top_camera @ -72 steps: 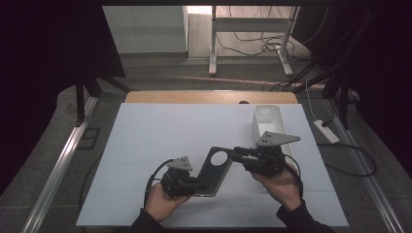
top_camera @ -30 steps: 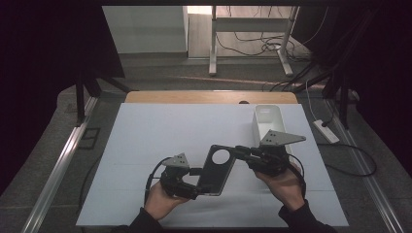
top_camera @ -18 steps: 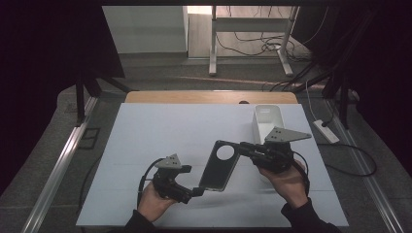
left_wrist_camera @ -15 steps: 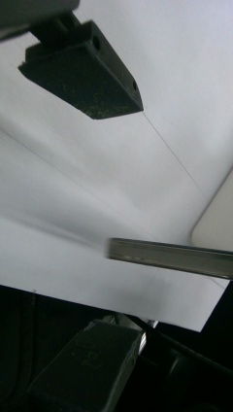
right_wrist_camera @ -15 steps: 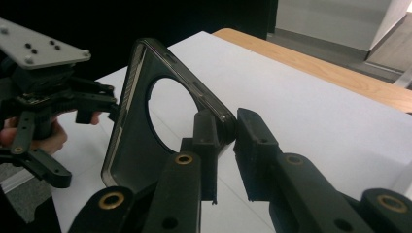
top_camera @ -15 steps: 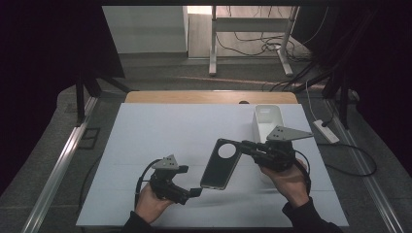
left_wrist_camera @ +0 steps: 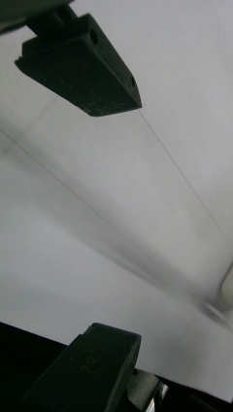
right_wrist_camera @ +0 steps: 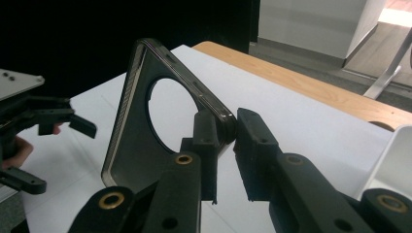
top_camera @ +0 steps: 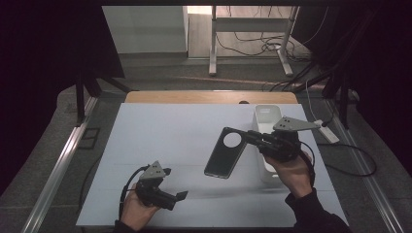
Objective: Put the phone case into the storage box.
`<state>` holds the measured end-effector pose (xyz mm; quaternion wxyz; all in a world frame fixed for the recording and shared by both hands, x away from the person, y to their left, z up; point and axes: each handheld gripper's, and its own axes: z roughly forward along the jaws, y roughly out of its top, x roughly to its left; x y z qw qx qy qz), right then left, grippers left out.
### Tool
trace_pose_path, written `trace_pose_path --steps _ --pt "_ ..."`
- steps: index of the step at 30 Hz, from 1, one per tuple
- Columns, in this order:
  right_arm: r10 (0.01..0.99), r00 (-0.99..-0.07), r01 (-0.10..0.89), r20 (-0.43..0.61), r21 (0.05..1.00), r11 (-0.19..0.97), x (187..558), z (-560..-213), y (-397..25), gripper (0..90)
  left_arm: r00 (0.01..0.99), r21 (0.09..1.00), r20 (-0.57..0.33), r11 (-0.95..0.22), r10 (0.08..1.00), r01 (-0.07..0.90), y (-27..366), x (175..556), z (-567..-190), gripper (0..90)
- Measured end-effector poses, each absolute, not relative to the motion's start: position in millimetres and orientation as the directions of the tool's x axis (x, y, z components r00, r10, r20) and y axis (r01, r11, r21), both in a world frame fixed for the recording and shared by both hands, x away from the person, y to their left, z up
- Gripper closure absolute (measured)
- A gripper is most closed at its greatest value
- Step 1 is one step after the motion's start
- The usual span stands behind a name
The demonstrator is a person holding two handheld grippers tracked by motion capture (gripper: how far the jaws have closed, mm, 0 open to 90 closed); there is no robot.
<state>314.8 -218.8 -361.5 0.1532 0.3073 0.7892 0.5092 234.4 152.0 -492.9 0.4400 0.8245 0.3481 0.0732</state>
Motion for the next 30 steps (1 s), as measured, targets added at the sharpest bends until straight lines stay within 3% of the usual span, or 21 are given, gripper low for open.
trace_pose_path --steps 30 --pt "0.702 -0.711 0.323 0.054 0.911 0.257 352 -337 -249 78.5 0.571 0.787 -0.116 -0.275 0.813 0.552 221 189 -512 0.0"
